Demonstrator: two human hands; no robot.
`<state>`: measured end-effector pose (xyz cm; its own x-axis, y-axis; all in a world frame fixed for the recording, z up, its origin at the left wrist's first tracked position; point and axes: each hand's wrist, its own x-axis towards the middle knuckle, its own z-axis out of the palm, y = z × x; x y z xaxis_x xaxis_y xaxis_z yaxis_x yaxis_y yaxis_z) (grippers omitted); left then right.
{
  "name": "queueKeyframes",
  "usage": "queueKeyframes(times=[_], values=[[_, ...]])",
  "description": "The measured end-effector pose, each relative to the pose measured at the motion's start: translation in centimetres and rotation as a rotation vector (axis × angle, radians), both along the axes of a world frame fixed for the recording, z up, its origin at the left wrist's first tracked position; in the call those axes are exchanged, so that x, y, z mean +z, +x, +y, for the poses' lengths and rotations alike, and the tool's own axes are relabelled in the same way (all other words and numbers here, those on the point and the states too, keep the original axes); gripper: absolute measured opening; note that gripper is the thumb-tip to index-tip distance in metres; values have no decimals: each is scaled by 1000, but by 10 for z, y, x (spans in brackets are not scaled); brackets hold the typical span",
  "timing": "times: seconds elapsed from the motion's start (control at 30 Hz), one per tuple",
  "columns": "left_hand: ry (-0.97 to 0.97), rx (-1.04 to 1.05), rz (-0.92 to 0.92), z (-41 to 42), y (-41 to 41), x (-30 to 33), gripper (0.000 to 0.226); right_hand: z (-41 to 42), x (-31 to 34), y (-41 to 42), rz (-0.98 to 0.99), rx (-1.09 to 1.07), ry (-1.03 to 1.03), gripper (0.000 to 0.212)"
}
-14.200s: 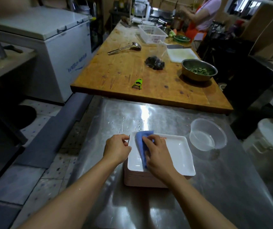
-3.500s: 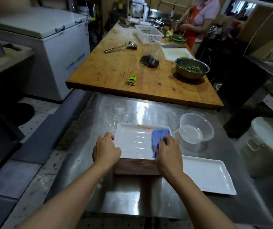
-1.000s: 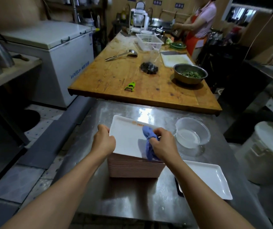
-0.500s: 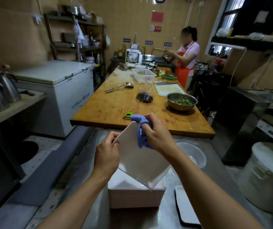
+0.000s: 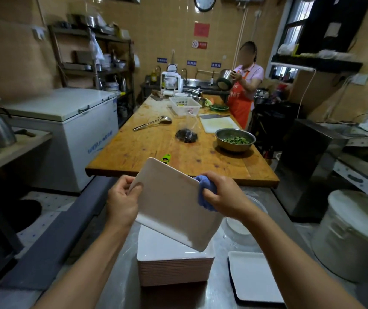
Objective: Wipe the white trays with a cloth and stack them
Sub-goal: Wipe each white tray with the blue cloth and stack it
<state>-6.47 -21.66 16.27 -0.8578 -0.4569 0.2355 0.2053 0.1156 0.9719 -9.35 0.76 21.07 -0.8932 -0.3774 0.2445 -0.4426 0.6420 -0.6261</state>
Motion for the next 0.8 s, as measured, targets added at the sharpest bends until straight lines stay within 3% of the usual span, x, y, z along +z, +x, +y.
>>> queueKeyframes(times=[0.13,0.3,0.43,0.57,0.7,0.8], values=[[98,49,-30,13,0,-9,15,22,-12,3,-16,-123,-232,35],[255,99,-111,39,-1,-19,18,28,-30,4,42,-339,-513,17],[285,136,-155,53,-1,-27,18,32,-40,6,61,-532,-571,8],[436,192,-199,65,-4,-24,21,37,-54,16,-60,-630,-574,6],[496,211,-229,77,-6,-22,19,40,-68,30,-195,-667,-713,2],[539,214,-242,88,-4,-24,16,43,-71,32,-325,-700,-817,11]])
